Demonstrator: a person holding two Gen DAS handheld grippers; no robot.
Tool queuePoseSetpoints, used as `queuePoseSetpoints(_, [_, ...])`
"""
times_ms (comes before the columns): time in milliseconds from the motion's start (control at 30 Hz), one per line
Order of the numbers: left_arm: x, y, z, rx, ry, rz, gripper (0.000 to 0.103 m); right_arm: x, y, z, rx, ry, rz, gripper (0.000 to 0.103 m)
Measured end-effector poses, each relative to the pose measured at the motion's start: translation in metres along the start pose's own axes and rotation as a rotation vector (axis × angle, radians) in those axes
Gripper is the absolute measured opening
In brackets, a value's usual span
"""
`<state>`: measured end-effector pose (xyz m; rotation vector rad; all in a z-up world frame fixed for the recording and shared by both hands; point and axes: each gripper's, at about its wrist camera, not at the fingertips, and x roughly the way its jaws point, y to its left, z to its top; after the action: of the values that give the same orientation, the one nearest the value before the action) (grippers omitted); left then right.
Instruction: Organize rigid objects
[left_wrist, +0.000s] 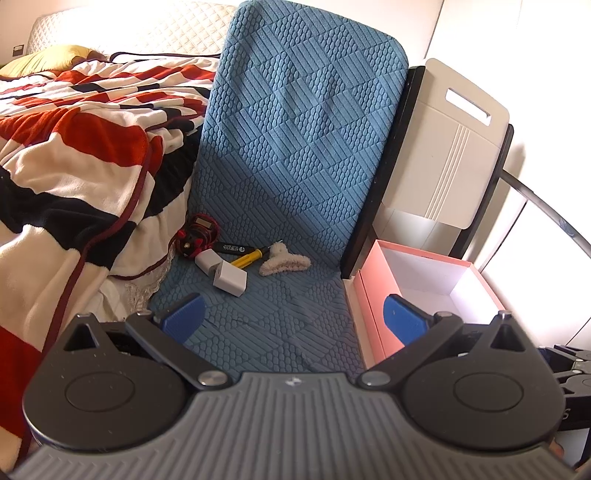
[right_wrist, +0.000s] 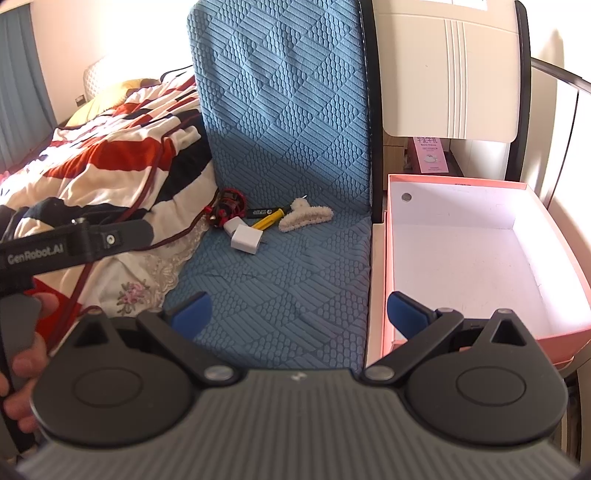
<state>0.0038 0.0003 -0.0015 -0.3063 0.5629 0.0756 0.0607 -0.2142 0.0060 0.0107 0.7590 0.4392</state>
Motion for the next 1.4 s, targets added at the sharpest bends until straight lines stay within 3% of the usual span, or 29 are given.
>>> queuePoseSetpoints(533, [0.009, 0.002, 0.007, -0.014, -0.018, -0.005, 0.103, 0.006, -0.009, 0.01, 0.01, -0.016, -0.002, 0.103])
queuePoseSetpoints(1033, [0.043, 0.008, 0.019, -0.017, -0.031, 0.008, 0.103, 0.035, -0.026, 0.028, 0.042, -0.009, -0.008, 0.103])
queuePoseSetpoints(1400, [0.064, 0.015, 0.033, -0.033, -0.055, 0.008, 0.103, 0.055, -0.028, 0.056, 0.03, -0.041, 0.009, 0.103])
